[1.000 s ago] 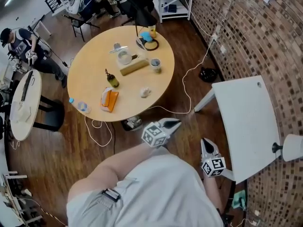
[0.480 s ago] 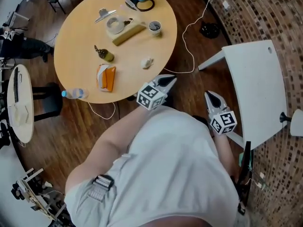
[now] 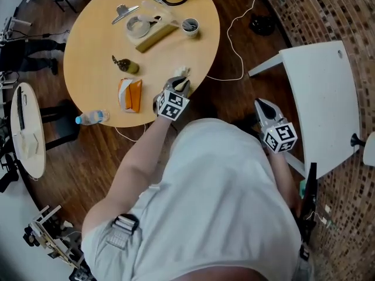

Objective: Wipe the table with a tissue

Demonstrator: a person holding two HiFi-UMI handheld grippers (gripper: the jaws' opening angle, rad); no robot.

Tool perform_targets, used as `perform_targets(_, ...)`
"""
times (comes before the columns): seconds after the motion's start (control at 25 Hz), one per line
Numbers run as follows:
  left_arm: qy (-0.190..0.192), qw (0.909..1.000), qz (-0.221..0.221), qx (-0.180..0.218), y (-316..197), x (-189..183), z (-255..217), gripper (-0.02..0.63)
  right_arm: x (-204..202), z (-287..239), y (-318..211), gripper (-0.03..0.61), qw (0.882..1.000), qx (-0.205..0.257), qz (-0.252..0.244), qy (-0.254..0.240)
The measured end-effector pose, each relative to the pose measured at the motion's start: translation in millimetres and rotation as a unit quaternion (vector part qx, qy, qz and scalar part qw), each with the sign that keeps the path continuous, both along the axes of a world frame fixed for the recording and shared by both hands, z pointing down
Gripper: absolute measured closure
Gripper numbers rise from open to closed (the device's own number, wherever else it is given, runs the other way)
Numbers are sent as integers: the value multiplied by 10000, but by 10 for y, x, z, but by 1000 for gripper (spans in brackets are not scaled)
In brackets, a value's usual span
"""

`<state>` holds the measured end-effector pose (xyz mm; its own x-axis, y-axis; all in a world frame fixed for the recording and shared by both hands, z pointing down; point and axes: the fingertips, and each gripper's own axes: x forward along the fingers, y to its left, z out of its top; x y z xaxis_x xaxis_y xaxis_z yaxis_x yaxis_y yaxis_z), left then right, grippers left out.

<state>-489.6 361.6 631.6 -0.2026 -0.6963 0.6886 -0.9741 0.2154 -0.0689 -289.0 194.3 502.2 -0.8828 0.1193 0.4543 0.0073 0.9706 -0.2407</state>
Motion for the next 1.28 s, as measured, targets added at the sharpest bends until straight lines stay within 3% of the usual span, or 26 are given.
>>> perform_targets(0.16, -158, 9981, 160, -579, 42, -164, 219, 497, 60, 8, -187, 571, 9998, -111, 189, 21)
perform_targets(0.32, 18, 9963, -51, -855, 37, -364, 418, 436, 139, 33, -320, 571, 9989, -191, 435, 36)
perform_targets(0.56, 197, 9927, -283, -1154, 54, -559, 596, 438, 288, 78, -450, 571, 9970, -277, 721, 87)
perform_targets(0.72, 526, 9922, -626, -943, 69, -620, 568, 521, 366, 95, -588, 571, 9942, -350, 1004, 123)
perform_targets(0.92, 928, 9915, -777, -470, -60, -603, 333, 541, 379, 140, -642, 571, 9921, -398, 1183, 71)
perform_targets(1.12, 975, 9951, -101, 85, -548, -169, 28, 541, 361, 222, -709, 571, 9894, -536, 1349, 3)
perform_targets(1.28, 1279, 9873, 841, 428, -1302, 480, -118, 541, 604, 241, -911, 571, 9843, -601, 1660, -15)
